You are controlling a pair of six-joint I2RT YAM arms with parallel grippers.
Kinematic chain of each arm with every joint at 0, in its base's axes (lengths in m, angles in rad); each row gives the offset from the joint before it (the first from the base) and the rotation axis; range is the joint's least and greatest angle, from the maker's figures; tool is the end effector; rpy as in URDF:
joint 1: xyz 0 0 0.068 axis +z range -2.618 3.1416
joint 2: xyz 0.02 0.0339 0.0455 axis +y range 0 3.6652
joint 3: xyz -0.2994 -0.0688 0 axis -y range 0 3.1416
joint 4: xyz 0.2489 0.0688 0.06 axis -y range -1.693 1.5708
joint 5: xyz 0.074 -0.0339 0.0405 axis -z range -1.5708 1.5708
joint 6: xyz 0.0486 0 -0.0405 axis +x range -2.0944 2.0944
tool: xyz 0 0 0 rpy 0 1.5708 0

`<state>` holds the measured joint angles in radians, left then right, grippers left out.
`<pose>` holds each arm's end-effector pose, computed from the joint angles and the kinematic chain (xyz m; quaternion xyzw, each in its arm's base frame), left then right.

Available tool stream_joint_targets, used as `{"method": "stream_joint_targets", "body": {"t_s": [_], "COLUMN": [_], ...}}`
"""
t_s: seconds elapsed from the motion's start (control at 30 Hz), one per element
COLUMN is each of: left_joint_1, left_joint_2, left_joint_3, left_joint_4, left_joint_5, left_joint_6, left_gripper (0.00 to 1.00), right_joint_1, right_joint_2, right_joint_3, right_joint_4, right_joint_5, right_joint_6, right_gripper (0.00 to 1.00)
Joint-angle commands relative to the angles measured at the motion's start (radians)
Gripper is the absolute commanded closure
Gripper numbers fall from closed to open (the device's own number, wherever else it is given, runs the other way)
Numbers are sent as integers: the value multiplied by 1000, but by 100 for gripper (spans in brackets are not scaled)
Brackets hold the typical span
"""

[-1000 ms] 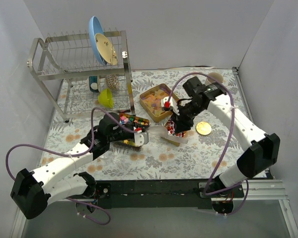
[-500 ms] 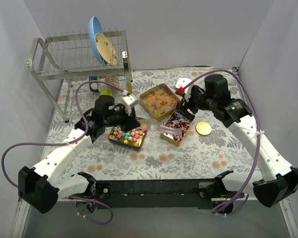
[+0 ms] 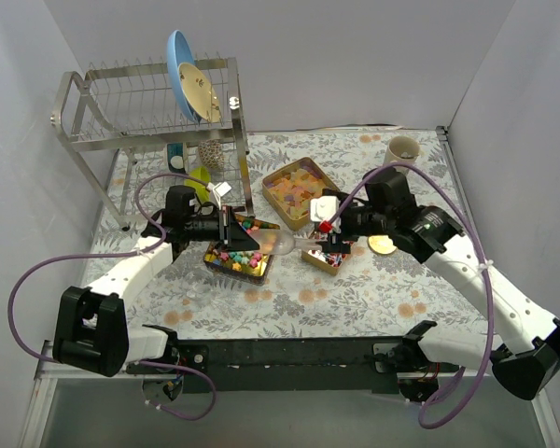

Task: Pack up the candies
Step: Pick up the spatula from the center of the board.

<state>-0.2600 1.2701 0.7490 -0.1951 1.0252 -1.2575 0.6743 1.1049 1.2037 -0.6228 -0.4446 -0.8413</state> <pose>0.2328 -0.1049 0.2625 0.2009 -0.7937 0.5724 0.0450 0.1661 0.1595 0.4063 -0.6607 0.5379 0.1496 0.5018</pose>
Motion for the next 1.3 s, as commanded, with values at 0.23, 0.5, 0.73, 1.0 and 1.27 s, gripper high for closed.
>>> {"method": "stream_joint_targets", "body": {"t_s": [0.23,0.5,0.73,1.0,1.27], "left_joint_1": [38,50,48,48,50], "left_joint_2": [38,49,54,52,60], "left_joint_3": [0,-19,-31,-39,-45], "left_joint_4": [174,223,247,273,325], "left_joint_5": [125,154,162,184,217], "left_joint_6": [-209,-258,-275,-296,-330], "left_gripper": [100,100,100,100,100], "right_joint_1": [84,106,111,113,120], "right_joint_2": [69,70,81,95,115], "right_joint_3": [-62,-108,-116,-125,-139], "right_joint_4": [44,110,155,173,198], "right_joint_5": [4,41,60,81,87], "right_joint_6": [-165,-165,-102,-70,-61], "right_gripper": [20,25,33,44,48]}}
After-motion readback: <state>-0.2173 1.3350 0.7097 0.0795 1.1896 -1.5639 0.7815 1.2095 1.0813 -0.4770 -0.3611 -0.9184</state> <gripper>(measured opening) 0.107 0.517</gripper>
